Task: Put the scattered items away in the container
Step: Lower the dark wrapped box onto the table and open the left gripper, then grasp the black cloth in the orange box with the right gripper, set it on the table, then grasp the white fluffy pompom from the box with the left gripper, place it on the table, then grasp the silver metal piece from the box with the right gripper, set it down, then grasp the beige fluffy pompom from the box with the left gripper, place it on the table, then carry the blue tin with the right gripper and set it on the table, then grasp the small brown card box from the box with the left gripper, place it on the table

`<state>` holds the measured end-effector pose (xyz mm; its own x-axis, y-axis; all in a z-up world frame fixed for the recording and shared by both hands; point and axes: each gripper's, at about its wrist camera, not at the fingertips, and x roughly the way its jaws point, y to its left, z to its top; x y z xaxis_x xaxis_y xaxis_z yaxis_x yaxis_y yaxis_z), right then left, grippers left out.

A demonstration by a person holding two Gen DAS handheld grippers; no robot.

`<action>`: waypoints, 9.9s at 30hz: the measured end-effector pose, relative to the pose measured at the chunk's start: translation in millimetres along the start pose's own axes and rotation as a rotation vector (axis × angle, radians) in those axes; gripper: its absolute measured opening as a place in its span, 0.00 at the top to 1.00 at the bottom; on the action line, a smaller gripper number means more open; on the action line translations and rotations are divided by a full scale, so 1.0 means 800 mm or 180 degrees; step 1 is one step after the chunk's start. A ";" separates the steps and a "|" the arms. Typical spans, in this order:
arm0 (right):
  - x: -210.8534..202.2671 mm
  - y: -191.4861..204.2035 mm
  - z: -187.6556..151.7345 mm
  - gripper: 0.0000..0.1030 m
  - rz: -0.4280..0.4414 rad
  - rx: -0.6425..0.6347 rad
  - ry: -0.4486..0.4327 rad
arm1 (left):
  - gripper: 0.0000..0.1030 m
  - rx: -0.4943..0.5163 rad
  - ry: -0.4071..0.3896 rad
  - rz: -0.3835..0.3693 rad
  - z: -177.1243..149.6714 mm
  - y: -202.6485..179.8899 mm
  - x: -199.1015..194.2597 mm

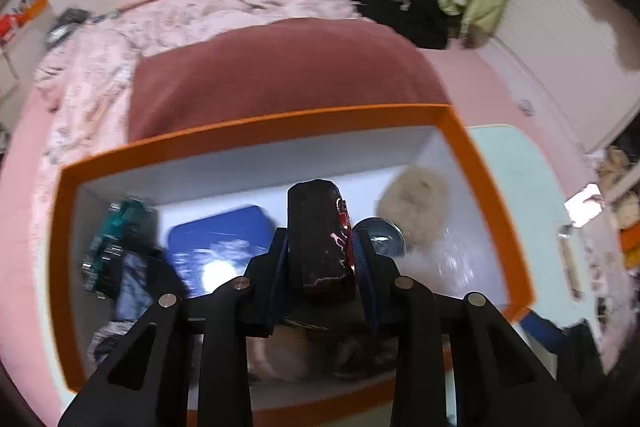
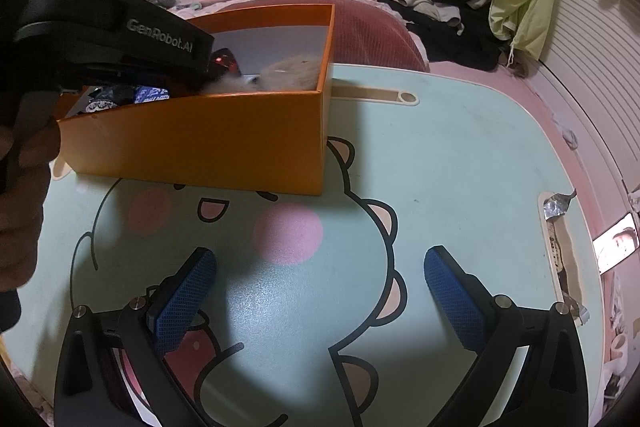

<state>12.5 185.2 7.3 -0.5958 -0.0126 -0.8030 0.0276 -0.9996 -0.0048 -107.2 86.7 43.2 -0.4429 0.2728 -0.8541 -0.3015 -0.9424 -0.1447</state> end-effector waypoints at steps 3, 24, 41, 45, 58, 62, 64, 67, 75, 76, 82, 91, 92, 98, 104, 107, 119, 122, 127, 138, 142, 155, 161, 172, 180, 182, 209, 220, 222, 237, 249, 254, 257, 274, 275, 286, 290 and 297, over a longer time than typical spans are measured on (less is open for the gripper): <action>0.000 0.000 0.000 0.00 0.0005 -0.0001 0.0001 | 0.68 -0.0061 -0.0203 -0.0097 0.004 0.002 -0.028; -0.052 -0.056 0.007 0.45 0.0052 0.0508 -0.0370 | 0.68 -0.0320 -0.0729 -0.0416 -0.184 0.044 -0.130; 0.041 0.125 0.198 0.46 0.1529 -0.0239 0.0933 | 0.33 -0.0657 -0.0858 -0.0335 -0.231 0.060 -0.112; 0.049 0.165 0.201 0.46 0.1655 -0.0473 0.0956 | 0.33 -0.0793 -0.0871 -0.0430 -0.230 0.070 -0.111; -0.022 0.120 0.192 0.85 0.1776 -0.0559 0.0198 | 0.33 -0.0891 -0.0911 -0.0511 -0.236 0.078 -0.115; -0.129 0.059 0.188 0.85 0.1882 -0.0451 -0.0413 | 0.33 -0.0919 -0.0890 -0.0543 -0.236 0.081 -0.113; -0.171 0.032 0.172 0.85 0.1824 -0.0450 -0.0623 | 0.33 -0.0923 -0.0906 -0.0540 -0.236 0.080 -0.115; -0.172 0.013 0.134 0.83 0.1693 -0.0473 -0.0548 | 0.33 -0.0944 -0.0928 -0.0542 -0.234 0.081 -0.117; -0.058 -0.006 0.005 0.72 0.1444 -0.0057 0.0158 | 0.33 -0.0756 -0.1013 -0.0685 -0.181 0.078 -0.153; -0.053 -0.004 -0.004 0.65 0.1404 -0.0040 0.0146 | 0.33 -0.0692 -0.1029 -0.0664 -0.158 0.074 -0.161; -0.094 -0.017 -0.023 0.26 0.0977 0.0096 -0.0479 | 0.34 -0.0025 -0.0623 -0.0511 -0.040 0.015 -0.138; -0.114 -0.084 -0.020 0.23 0.1140 0.0562 -0.0691 | 0.47 -0.0183 0.0605 -0.0647 0.007 -0.022 -0.003; -0.110 -0.086 -0.021 0.23 0.1138 0.0619 -0.0671 | 0.57 -0.0180 0.0656 -0.0567 0.005 -0.023 0.006; -0.111 -0.085 -0.022 0.24 0.1183 0.0666 -0.0669 | 0.78 -0.0304 0.0515 -0.0716 0.001 -0.009 0.006; -0.114 -0.082 -0.015 0.24 0.1167 0.0606 -0.0696 | 1.00 -0.0446 -0.0107 -0.1161 0.008 0.028 -0.098; -0.119 -0.079 -0.005 0.23 0.1158 0.0573 -0.0748 | 1.00 -0.0404 -0.0482 -0.1130 0.000 0.038 -0.154; -0.119 -0.082 -0.005 0.23 0.1182 0.0671 -0.0728 | 0.60 -0.0061 0.0821 -0.0351 0.011 -0.012 0.030; -0.112 -0.088 -0.008 0.23 0.1214 0.0747 -0.0684 | 0.60 0.0010 0.0740 -0.0222 0.009 -0.015 0.044; -0.112 -0.084 -0.010 0.23 0.1199 0.0695 -0.0686 | 0.63 -0.0017 0.0664 -0.0418 0.012 -0.009 0.031; -0.121 -0.055 0.043 0.23 0.1180 0.0251 -0.0718 | 0.63 -0.0305 -0.0558 -0.0810 -0.057 0.065 -0.177; -0.102 0.005 0.120 0.39 0.0874 -0.0515 -0.0656 | 0.63 -0.0519 -0.0497 -0.0285 -0.139 0.094 -0.157; 0.089 0.103 0.184 0.50 0.0177 -0.1301 0.0906 | 0.45 -0.0581 -0.0379 -0.0359 -0.204 0.076 -0.081; 0.097 0.120 0.167 0.72 0.0249 -0.1636 0.0982 | 0.39 -0.0374 -0.0473 -0.0162 -0.209 0.055 -0.081; -0.090 0.029 0.162 0.72 0.1389 -0.0794 -0.0241 | 0.39 -0.0778 -0.0535 -0.0506 -0.216 0.088 -0.095; -0.077 -0.028 -0.004 0.72 0.1106 -0.0024 -0.0184 | 0.39 -0.0671 -0.0924 -0.0282 -0.137 0.093 -0.151; -0.072 -0.031 -0.024 0.71 0.1038 0.0093 -0.0246 | 0.39 -0.0479 -0.0878 -0.0333 -0.094 0.072 -0.151; -0.109 -0.064 -0.023 0.28 0.0828 0.0473 -0.0929 | 0.76 -0.0680 -0.0535 -0.0981 -0.022 0.048 -0.122; -0.071 0.023 0.163 0.28 0.1603 -0.0107 0.0339 | 0.74 -0.0744 -0.0554 -0.0196 -0.226 0.108 -0.178; -0.046 0.056 0.188 0.28 0.1351 -0.0301 0.0448 | 0.71 -0.0811 -0.0511 -0.0167 -0.232 0.107 -0.154; 0.113 0.168 0.187 0.26 0.0671 -0.0682 0.1236 | 0.32 -0.0893 -0.0471 -0.0032 -0.249 0.079 -0.125; -0.059 0.039 0.212 0.35 0.1545 -0.0084 -0.0241 | 0.32 -0.0934 -0.0737 -0.0188 -0.229 0.096 -0.153; -0.129 -0.021 0.138 0.35 0.1530 -0.0241 -0.0359 | 0.32 -0.0935 -0.0708 -0.0437 -0.168 0.106 -0.172; -0.109 -0.041 0.066 0.35 0.1303 -0.0272 0.0121 | 0.32 -0.0769 -0.0809 -0.0629 -0.118 0.093 -0.189; -0.058 -0.054 -0.039 0.33 0.1080 -0.0061 0.0351 | 0.32 -0.0527 0.1119 -0.0472 0.002 0.004 -0.040; -0.060 -0.053 -0.038 0.32 0.1116 -0.0021 0.0319 | 0.32 -0.0562 0.1149 -0.0422 0.003 0.003 -0.033; -0.068 -0.062 -0.031 0.32 0.1164 0.0182 0.0210 | 0.40 -0.0715 0.1456 -0.0621 0.007 0.002 0.017; -0.070 -0.065 -0.029 0.32 0.1155 0.0179 0.0166 | 0.42 -0.0747 0.1118 -0.0886 0.012 0.017 -0.034; -0.088 -0.059 0.017 0.32 0.1155 0.0048 0.0007 | 0.42 -0.0878 0.0097 -0.1174 -0.030 0.076 -0.185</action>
<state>42.4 233.0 72.3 -0.5476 -0.3667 -0.7521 0.2253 -0.9303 0.2895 -39.9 -15.4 149.0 -0.3220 0.5976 -0.7343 -0.1964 -0.8009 -0.5657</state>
